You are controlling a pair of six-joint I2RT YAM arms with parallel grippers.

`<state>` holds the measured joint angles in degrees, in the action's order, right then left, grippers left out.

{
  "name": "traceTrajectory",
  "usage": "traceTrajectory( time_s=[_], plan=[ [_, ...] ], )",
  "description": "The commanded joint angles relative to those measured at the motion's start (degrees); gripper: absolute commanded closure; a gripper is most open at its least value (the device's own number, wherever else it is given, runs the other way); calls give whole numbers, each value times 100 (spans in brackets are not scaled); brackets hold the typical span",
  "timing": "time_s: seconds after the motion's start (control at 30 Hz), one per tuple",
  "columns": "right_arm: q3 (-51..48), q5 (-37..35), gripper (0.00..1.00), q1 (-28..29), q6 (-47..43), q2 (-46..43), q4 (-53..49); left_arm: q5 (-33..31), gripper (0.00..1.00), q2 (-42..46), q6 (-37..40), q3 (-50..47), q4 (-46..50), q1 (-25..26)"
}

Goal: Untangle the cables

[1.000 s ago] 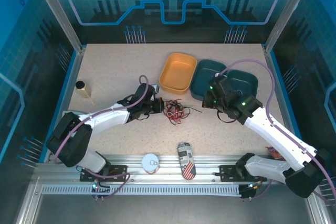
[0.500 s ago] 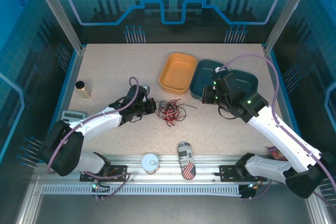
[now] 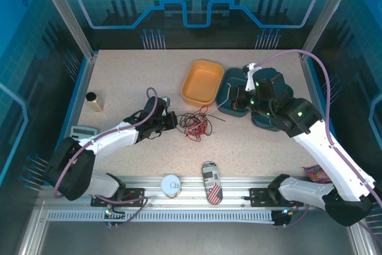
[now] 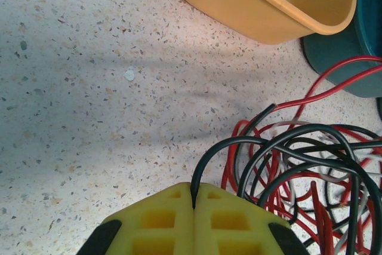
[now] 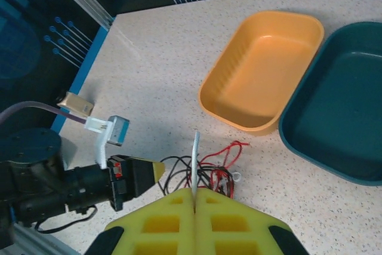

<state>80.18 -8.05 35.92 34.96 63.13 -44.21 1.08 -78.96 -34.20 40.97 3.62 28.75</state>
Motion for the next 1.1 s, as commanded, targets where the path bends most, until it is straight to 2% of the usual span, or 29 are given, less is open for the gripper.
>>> traceTrajectory(
  time_s=[0.0, 0.23, 0.5, 0.73, 1.07],
  plan=[
    [336, 164, 100, -59, -156, 56, -227, -82, 100, -28, -55, -74, 8, -57],
    [518, 161, 100, -59, -156, 143, -535, -155, 100, -23, -33, -81, 71, -91],
    [912, 959, 100, 60, -291, 640, -705, -268, 100, 148, 27, -134, 226, -266],
    [1764, 787, 100, 374, -626, 1186, -1122, -290, 100, 244, 60, -169, 271, -409],
    [2864, 829, 100, 440, -1016, 1505, -1681, -268, 100, 320, -7, -294, 204, -508]
  ],
)
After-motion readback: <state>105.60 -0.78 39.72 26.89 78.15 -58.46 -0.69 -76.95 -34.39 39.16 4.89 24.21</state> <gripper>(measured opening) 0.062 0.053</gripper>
